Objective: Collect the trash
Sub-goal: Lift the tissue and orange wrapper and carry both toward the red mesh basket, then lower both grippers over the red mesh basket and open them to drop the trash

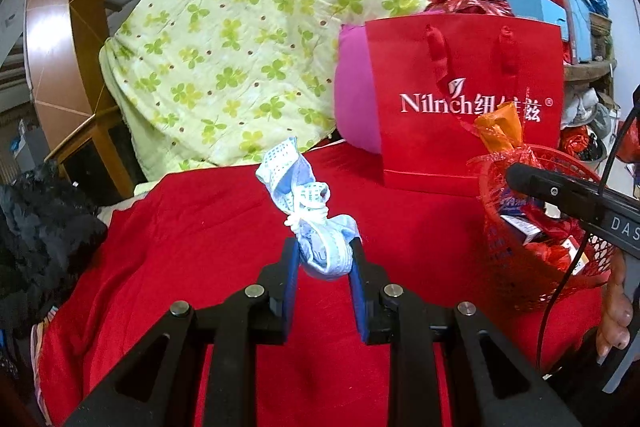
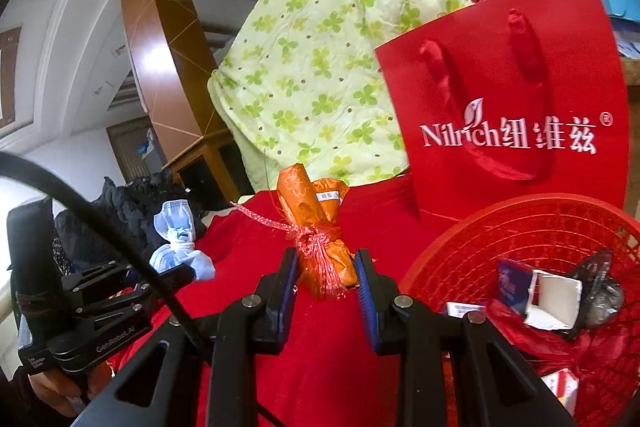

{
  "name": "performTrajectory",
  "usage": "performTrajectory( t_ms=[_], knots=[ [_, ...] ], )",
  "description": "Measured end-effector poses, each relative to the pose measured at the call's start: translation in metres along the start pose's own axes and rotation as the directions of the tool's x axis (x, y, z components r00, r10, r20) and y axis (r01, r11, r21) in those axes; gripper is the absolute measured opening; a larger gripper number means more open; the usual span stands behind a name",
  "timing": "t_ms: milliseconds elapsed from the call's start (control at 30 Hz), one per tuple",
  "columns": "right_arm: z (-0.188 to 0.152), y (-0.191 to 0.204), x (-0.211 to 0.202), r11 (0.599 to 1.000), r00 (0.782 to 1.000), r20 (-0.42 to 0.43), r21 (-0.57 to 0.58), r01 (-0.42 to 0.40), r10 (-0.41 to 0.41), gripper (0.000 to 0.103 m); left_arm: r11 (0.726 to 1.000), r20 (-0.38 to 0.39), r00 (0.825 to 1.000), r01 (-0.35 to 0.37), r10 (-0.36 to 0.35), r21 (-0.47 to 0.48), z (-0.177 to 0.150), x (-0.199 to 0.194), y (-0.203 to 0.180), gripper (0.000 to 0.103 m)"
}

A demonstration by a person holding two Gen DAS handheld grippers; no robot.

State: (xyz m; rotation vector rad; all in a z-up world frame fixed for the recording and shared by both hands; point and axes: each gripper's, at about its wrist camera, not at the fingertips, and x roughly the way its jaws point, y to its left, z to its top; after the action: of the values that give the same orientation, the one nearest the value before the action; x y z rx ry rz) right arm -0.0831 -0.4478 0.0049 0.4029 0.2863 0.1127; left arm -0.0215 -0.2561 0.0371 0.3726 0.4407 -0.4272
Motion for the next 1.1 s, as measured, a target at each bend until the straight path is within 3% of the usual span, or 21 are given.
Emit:
performTrajectory(
  t_ms=[1100],
  knots=[
    [0.0,-0.075,-0.067,0.985,0.988,0.095,0.132,0.107,-0.12,0.031,0.978,0.024,0.989,0.143,-0.148,0.149,0.031,-0.004,-0.093,0.025]
  ],
)
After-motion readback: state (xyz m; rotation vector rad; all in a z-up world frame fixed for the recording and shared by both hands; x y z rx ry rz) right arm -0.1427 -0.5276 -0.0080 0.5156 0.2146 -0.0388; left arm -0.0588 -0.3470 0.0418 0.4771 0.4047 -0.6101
